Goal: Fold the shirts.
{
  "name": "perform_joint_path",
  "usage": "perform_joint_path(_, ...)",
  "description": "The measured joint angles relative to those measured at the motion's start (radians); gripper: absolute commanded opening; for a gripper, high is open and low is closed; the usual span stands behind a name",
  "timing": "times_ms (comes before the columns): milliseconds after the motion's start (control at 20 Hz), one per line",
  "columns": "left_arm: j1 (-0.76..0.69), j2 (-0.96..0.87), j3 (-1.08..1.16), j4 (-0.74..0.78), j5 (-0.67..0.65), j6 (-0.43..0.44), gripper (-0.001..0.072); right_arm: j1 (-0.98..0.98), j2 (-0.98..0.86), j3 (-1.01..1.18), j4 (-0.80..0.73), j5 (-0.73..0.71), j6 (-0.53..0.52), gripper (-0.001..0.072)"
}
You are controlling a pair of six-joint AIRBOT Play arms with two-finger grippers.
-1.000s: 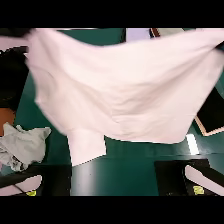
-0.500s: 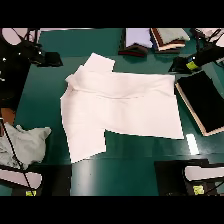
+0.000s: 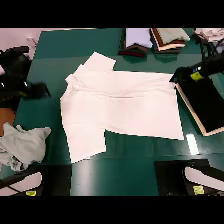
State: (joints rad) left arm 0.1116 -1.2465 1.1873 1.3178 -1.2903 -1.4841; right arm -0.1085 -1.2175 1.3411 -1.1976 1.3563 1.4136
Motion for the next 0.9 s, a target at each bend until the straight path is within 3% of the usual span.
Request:
perform_joint_path(250, 0.003, 0.088, -0.369, -0.127, 0.124, 0.015, 0.0554, 0.000, 0.142, -0.154, 0.033, -0.060, -0.003, 0.0383)
perform_joint_path(650, 0.005, 0.111, -0.566, -0.336, 0.237, 0.117, 0.0533, 0.001, 0.215, -0.203, 0.053, -0.088, -0.003, 0.0382)
perform_joint_path(750, 0.005, 0.109, -0.580, -0.356, 0.248, 0.136, 0.0126, 0.001, 0.219, -0.205, 0.059, -0.088, -0.002, 0.0382)
perform_joint_path(800, 0.003, 0.108, -0.585, -0.357, 0.251, 0.146, 0.0024, 0.001, 0.219, -0.206, 0.063, -0.088, -0.002, 0.0382)
perform_joint_path(900, 0.003, 0.111, -0.578, -0.391, 0.245, 0.175, 0.0024, -0.008, 0.221, -0.207, 0.069, -0.080, -0.002, 0.0382)
